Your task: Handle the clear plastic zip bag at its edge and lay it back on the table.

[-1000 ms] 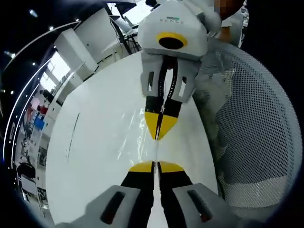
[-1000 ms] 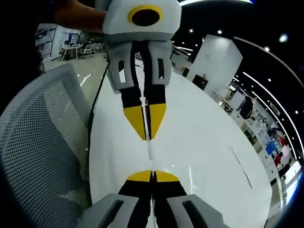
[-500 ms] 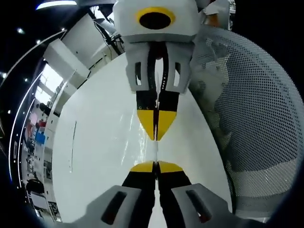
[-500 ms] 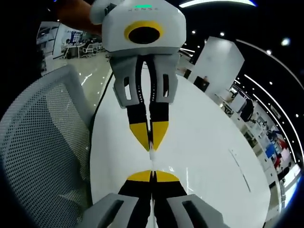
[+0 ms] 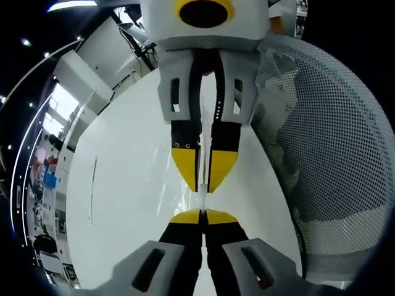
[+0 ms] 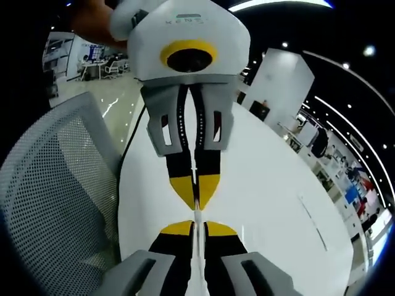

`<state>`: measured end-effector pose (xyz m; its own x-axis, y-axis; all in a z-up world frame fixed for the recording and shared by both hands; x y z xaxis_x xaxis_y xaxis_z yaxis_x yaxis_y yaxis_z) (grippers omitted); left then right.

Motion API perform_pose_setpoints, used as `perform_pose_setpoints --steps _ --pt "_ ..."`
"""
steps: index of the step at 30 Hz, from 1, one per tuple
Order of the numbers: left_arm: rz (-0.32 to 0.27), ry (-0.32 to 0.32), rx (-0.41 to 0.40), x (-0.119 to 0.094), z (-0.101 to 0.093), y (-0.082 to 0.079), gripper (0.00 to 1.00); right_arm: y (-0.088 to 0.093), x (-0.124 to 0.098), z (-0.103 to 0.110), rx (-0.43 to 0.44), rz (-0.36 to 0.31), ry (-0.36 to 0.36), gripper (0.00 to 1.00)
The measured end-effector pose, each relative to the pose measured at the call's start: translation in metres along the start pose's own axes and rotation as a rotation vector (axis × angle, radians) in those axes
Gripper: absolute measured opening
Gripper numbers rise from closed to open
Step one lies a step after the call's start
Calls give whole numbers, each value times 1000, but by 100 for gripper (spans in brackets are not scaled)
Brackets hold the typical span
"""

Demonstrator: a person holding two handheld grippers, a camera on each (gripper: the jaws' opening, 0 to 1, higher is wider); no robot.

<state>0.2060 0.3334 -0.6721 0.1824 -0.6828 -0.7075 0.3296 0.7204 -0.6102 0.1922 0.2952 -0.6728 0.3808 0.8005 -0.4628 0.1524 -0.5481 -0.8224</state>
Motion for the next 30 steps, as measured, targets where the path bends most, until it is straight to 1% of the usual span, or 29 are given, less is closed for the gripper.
perform_pose_setpoints --steps 11,20,30 --pt "11 12 6 2 1 1 0 -5 5 0 -20 -1 -6 1" --pt "10 14 2 3 4 2 0 -4 6 -3 -26 -1 -5 0" --pt "9 16 -1 4 3 2 0 -3 6 -2 -24 -4 -7 0"
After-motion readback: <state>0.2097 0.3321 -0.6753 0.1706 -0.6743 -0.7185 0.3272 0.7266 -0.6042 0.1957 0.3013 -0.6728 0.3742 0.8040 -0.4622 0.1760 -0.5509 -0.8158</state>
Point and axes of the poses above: the point that each gripper's makers call its tool centre point, and the gripper's own axes: x roughly forward along the fingers, z roughly to its left, y roughly out of its underside, the point moved 3 cm from there along -x, roughly backward along the fingers, and after that the axes turned 11 degrees about -z, right-handed, at the moved point
